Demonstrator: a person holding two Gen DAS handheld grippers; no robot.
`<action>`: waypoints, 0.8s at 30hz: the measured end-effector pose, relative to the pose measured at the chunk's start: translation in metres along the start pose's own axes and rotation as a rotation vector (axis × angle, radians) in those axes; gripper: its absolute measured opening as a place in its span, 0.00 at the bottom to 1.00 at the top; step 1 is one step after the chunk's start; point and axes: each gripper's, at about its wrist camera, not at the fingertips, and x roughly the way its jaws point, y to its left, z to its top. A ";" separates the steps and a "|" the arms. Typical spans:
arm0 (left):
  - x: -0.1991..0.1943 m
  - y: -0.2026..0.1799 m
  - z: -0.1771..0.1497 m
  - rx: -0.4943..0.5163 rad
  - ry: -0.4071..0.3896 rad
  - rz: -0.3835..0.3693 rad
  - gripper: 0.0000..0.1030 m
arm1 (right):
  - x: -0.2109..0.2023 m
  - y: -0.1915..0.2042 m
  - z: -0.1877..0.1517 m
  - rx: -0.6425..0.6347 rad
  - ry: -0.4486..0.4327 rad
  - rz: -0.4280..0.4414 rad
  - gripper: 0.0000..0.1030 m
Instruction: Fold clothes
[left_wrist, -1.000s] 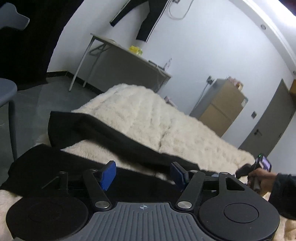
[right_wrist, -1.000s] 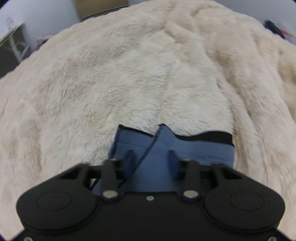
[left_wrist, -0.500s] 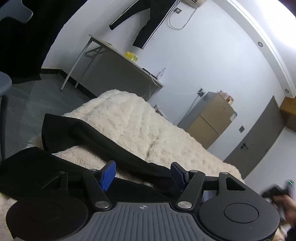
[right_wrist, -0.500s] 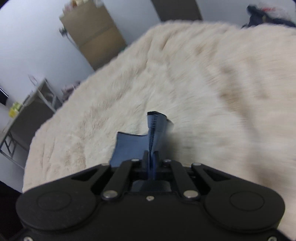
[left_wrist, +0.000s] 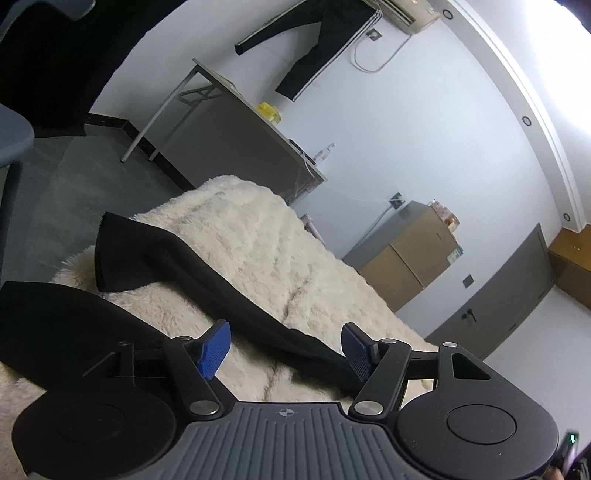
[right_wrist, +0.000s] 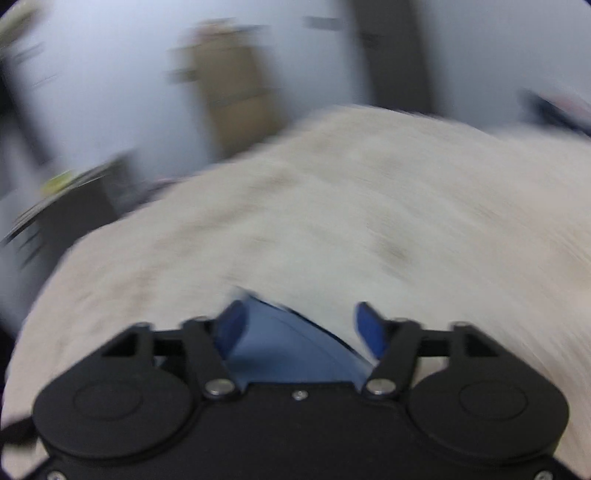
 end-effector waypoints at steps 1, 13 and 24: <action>0.001 0.000 -0.001 0.003 0.007 0.003 0.61 | 0.021 0.010 0.012 -0.078 0.040 0.050 0.87; 0.028 -0.028 -0.022 0.218 0.093 0.116 0.63 | 0.206 -0.002 0.034 -0.157 0.411 0.142 0.80; 0.046 -0.030 -0.031 0.279 0.144 0.138 0.63 | 0.192 -0.003 0.047 -0.215 0.317 0.197 0.14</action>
